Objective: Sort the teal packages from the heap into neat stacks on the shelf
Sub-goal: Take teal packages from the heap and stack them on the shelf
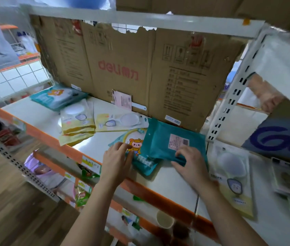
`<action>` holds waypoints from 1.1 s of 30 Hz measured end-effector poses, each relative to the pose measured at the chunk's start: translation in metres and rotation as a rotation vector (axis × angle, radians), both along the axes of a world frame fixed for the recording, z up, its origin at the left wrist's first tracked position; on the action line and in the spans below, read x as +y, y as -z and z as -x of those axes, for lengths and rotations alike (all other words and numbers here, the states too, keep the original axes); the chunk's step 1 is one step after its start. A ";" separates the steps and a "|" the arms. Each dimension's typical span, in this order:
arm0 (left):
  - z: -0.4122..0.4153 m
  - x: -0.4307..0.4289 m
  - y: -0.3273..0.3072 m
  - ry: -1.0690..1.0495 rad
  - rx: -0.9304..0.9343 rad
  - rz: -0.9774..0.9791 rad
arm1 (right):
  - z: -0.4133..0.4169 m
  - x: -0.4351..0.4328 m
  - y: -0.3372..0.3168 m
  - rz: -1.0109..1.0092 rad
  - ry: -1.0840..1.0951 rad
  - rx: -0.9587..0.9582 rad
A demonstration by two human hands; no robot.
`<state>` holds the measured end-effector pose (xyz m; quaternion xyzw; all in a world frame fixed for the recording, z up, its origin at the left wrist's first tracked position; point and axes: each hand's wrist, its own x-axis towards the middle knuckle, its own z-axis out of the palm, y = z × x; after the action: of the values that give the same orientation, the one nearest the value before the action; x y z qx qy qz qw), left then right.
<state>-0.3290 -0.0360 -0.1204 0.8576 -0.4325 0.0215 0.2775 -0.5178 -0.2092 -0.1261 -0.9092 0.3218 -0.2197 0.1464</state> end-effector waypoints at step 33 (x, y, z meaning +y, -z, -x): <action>-0.056 -0.067 -0.018 -0.025 0.201 -0.353 | 0.014 -0.002 -0.038 -0.904 0.750 -0.836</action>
<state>-0.2732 -0.1027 -0.1020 0.8961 -0.3889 -0.1368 0.1645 -0.5319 -0.2116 -0.0884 -0.4277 0.5888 -0.4303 0.5341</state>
